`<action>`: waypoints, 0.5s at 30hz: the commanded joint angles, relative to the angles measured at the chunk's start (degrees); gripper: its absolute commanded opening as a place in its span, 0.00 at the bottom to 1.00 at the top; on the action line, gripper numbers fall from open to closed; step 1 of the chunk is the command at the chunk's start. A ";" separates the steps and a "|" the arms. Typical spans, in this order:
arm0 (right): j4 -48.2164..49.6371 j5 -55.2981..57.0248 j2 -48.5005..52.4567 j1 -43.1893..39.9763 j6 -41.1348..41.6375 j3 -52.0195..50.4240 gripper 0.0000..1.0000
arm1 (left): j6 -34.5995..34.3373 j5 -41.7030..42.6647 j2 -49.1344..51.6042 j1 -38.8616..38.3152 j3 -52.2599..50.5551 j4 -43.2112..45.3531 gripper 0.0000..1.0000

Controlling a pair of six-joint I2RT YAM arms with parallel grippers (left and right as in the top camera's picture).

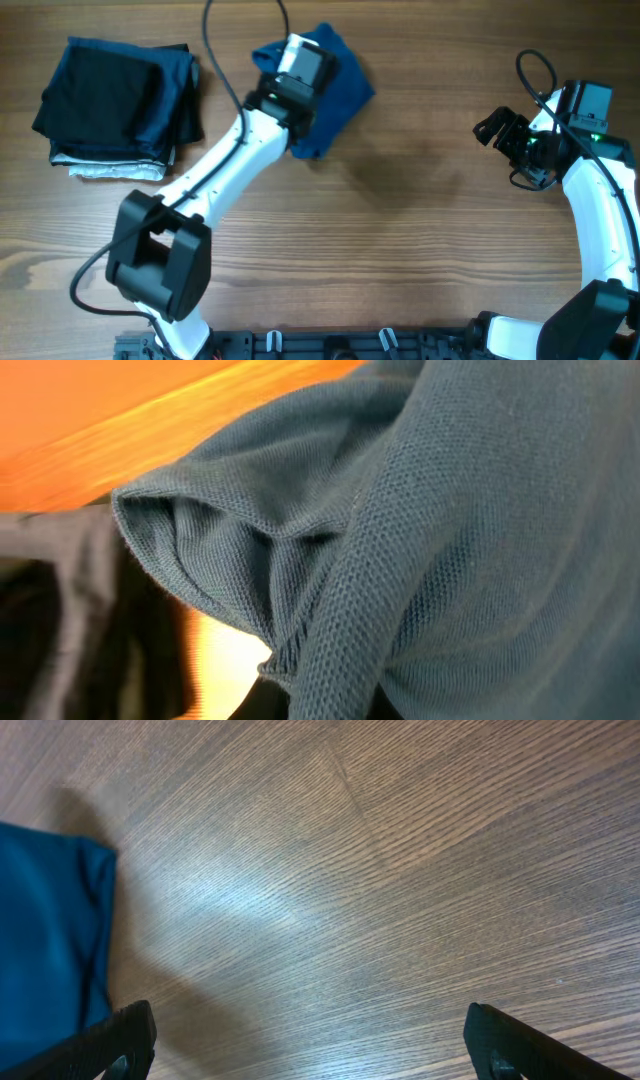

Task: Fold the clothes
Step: 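Carry the bundle leftward with the left gripper onto the clothes stack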

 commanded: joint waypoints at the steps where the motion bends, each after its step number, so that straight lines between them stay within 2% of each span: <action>1: 0.17 0.61 0.35 -0.13 -0.17 -0.52 0.99 | 4.50 -3.26 -2.99 3.65 1.38 2.58 0.04; 10: 0.17 0.61 0.33 -0.13 -0.20 -0.52 1.00 | 6.60 -5.35 -10.49 10.78 1.38 7.30 0.04; 15: 0.17 0.61 0.35 -0.13 -0.17 -0.52 1.00 | 2.49 -5.31 -15.26 18.75 1.38 10.40 0.04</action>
